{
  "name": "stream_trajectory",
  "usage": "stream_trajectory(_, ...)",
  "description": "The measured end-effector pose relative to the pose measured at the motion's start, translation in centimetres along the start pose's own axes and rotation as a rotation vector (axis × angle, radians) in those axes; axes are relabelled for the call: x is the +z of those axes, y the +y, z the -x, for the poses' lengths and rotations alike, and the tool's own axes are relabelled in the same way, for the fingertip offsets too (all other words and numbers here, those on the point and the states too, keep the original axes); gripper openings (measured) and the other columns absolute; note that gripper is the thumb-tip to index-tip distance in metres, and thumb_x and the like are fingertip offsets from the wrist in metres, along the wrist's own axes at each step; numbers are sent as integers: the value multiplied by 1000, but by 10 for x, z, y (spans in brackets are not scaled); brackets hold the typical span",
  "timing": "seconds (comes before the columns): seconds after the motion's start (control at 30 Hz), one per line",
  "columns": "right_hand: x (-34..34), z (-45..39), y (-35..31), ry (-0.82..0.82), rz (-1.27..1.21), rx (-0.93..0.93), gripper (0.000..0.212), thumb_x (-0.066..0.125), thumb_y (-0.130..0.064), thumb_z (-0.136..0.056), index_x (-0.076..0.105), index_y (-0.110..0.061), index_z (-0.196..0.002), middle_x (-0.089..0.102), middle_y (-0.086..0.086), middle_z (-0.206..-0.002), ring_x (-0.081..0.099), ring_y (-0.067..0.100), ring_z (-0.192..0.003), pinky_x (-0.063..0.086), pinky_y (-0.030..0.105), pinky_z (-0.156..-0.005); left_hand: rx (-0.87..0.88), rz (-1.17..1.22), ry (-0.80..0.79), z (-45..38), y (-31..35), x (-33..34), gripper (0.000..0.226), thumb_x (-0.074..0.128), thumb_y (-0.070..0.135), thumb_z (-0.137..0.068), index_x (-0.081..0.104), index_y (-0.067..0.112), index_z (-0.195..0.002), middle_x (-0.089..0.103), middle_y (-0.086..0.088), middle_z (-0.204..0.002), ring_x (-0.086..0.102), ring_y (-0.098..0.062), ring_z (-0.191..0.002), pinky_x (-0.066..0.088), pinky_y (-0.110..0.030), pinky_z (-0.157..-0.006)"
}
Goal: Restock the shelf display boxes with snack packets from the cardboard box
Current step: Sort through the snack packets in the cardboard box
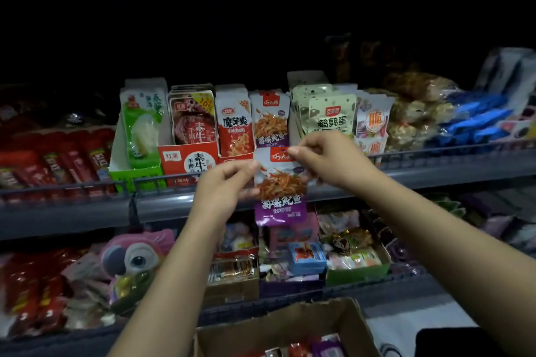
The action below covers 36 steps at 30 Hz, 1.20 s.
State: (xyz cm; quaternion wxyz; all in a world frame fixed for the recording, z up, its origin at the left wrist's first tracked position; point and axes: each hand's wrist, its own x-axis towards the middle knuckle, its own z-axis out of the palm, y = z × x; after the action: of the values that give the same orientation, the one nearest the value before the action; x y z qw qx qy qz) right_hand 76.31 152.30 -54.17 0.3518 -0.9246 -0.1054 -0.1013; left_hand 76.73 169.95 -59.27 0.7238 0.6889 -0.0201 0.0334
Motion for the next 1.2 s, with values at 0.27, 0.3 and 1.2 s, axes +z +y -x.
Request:
stream_trajectory(0.27,-28,-59,-16,335,257,-169,16,51,-31,-95,64,-20,-96,51,-11,-59,52,9,-56,38,26,-56,502,-837,191,-27,-20,0,42,52,32,-93,45,27,-134,49,10,-129,41,-11,-123,29,-38,-110)
stream_trajectory(0.3,-29,-66,-17,353,264,-179,17,50,-29,-96,64,-18,-97,50,-12,-58,53,10,-56,42,28,-59,529,-908,171,-30,-24,2,44,50,33,-93,43,27,-137,45,10,-134,34,-11,-128,19,-37,-113)
stream_trajectory(1.2,-12,-184,-6,-11,561,-65,16,59,-12,-89,70,-16,-99,66,0,-111,59,17,-102,43,23,-76,776,-981,60,-62,-51,8,40,42,27,-86,62,20,-120,58,4,-124,49,-11,-118,16,-36,-113)
